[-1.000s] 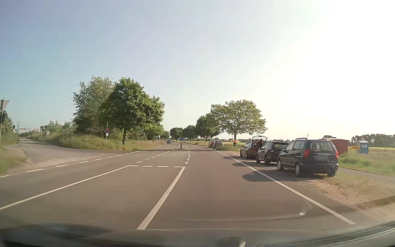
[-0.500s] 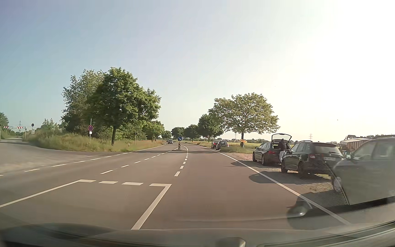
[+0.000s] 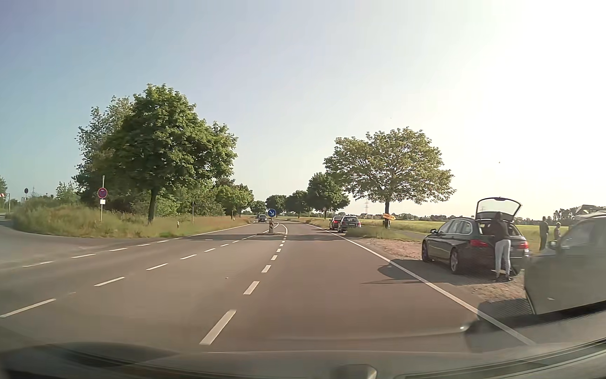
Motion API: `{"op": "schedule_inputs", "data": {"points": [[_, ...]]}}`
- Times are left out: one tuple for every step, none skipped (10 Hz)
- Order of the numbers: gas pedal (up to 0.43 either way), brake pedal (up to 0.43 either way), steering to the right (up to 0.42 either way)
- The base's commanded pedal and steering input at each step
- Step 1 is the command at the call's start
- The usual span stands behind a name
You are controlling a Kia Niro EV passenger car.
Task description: Follow the waypoints while adhering to traffic rules and regulations
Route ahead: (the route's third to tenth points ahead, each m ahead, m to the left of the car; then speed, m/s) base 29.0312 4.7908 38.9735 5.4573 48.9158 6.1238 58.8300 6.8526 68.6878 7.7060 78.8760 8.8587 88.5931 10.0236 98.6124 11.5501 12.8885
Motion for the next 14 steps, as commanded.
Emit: {"op": "schedule_inputs", "data": {"points": [[0.098, 0.030, -0.006], [0.098, 0.030, -0.007], [0.098, 0.030, -0.007], [0.098, 0.030, -0.007], [0.098, 0.030, -0.006], [0.098, 0.030, -0.006], [0.098, 0.030, -0.007], [0.098, 0.030, -0.006], [0.098, 0.030, -0.007], [0.098, 0.030, -0.007], [0.098, 0.030, -0.006], [0.098, 0.030, -0.007], [0.098, 0.030, -0.007], [0.098, 0.030, -0.006]]}}
